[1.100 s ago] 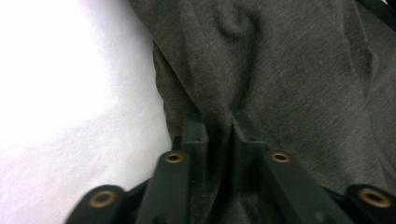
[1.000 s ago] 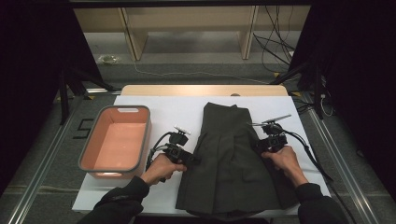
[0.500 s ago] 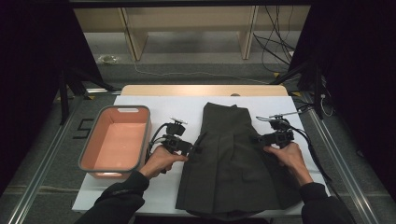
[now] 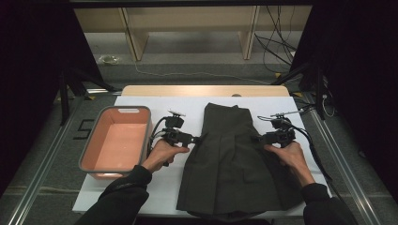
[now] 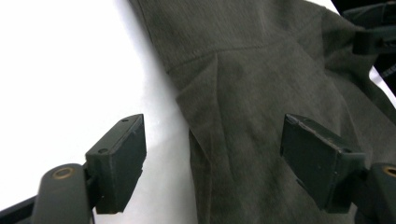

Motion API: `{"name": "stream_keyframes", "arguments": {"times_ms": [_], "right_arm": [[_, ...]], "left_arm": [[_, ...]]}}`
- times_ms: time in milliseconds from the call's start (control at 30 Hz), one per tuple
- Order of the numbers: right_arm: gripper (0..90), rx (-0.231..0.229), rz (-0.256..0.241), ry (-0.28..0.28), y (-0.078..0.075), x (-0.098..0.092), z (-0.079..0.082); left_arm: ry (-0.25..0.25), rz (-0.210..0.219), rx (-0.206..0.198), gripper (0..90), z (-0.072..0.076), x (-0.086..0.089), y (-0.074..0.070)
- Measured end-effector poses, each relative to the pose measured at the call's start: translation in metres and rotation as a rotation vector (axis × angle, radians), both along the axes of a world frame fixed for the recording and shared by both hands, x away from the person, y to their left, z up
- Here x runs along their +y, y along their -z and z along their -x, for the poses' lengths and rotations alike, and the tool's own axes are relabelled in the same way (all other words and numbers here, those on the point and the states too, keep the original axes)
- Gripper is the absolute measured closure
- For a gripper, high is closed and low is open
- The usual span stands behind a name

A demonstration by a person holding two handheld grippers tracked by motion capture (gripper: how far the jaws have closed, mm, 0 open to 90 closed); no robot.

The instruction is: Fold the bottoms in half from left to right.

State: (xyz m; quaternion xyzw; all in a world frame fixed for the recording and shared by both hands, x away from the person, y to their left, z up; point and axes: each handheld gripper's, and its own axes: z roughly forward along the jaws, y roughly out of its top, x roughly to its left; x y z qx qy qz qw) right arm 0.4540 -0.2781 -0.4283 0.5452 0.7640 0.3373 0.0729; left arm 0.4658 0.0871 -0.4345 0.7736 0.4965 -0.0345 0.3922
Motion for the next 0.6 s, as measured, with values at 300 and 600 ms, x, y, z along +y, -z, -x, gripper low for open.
{"name": "stream_keyframes", "arguments": {"times_ms": [300, 600], "right_arm": [[19.2, -0.013, -0.001, -0.006, -0.002, 0.0, 0.0], [18.7, -0.027, -0.009, -0.01, -0.005, -0.001, 0.001]], "left_arm": [[-0.021, 0.007, 0.002, 20.7, -0.019, -0.011, 0.007], [-0.057, 0.011, -0.001, 20.5, -0.036, -0.018, 0.01]]}}
